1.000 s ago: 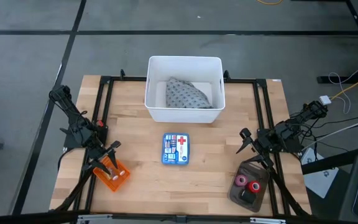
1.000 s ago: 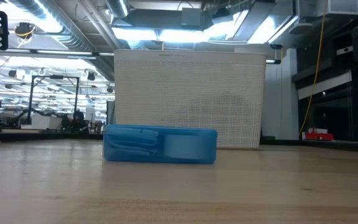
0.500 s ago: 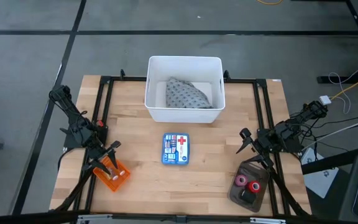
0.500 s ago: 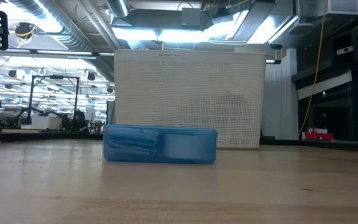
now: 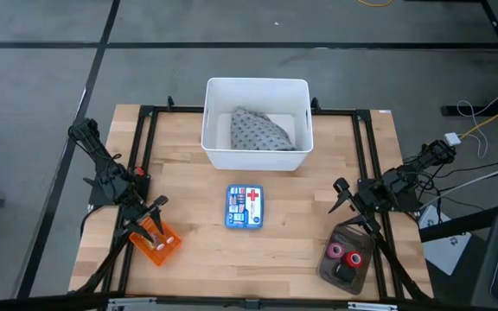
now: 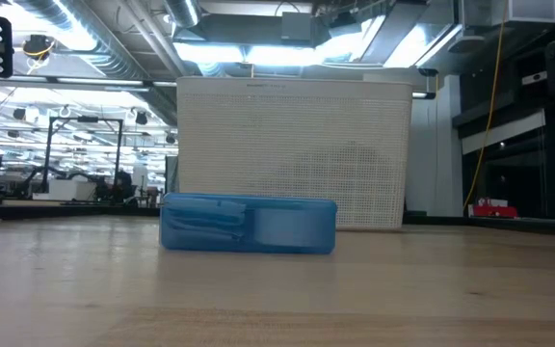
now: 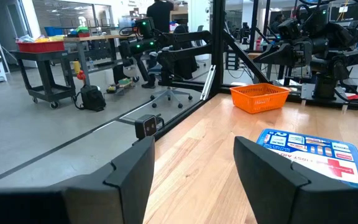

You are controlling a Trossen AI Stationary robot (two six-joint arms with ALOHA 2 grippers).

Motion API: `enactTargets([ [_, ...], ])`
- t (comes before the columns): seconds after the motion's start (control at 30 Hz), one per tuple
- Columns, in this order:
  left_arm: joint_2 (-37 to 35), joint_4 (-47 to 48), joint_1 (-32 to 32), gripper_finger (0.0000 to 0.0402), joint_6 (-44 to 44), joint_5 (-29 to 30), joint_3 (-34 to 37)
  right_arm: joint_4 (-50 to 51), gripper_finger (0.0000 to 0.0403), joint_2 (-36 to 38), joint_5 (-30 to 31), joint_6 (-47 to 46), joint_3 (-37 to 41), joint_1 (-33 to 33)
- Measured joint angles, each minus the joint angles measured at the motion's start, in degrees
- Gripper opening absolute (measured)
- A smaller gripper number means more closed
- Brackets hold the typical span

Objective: Pick & place medical supplies in basket/bin
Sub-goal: Return to Home Position

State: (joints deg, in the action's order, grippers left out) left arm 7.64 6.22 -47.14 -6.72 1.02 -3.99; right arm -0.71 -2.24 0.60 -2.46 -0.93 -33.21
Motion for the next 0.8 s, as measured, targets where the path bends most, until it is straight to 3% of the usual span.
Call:
enactTargets([
  [0.8,0.0,0.0,0.0,0.0169,0.0,0.0,0.0,0.0,0.0220,0.0,0.0,0.0,0.0,0.0],
])
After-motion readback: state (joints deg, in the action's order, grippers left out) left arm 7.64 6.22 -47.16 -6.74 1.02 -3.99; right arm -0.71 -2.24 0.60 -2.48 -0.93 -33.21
